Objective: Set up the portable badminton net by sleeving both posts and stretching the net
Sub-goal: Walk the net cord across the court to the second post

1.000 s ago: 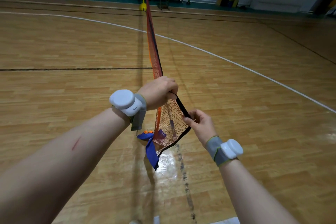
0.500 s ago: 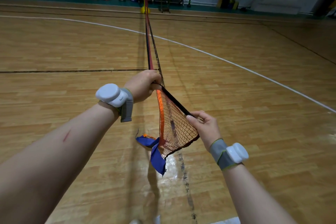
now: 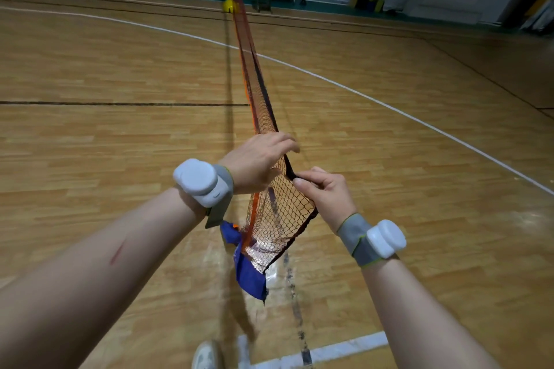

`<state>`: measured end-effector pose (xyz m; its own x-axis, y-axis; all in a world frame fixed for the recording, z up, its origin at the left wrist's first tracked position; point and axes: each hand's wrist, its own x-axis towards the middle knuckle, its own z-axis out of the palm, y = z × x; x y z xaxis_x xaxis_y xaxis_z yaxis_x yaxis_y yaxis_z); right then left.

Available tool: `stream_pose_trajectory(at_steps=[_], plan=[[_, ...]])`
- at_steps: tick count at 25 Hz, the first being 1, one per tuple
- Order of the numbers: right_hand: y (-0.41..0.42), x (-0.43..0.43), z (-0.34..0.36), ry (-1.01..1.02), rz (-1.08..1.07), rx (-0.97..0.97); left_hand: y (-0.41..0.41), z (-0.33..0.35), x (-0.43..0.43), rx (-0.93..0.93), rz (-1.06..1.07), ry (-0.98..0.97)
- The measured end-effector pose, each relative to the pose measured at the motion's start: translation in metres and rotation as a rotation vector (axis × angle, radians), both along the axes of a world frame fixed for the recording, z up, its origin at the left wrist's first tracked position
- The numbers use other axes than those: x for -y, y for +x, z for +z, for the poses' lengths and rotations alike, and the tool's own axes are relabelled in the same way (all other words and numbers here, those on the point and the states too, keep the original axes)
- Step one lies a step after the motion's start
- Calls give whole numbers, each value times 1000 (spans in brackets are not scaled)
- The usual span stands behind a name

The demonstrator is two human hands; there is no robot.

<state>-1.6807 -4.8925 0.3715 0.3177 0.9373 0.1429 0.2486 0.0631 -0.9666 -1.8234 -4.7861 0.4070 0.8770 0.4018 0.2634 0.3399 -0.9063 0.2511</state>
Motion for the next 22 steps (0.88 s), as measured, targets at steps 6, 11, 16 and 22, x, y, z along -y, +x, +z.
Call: stream_pose_trajectory(at_steps=[6, 11, 16, 22], plan=[[-10, 10, -7, -3, -24, 11, -9, 8, 10, -142, 41, 17], [-19, 7, -23, -71, -67, -54, -21, 30, 20, -31, 17, 87], [-42, 13, -41, -89, -72, -130, -51, 52, 19, 40, 107, 30], [-51, 37, -37, -82, -132, -131, -74, 39, 4, 8, 148, -13]])
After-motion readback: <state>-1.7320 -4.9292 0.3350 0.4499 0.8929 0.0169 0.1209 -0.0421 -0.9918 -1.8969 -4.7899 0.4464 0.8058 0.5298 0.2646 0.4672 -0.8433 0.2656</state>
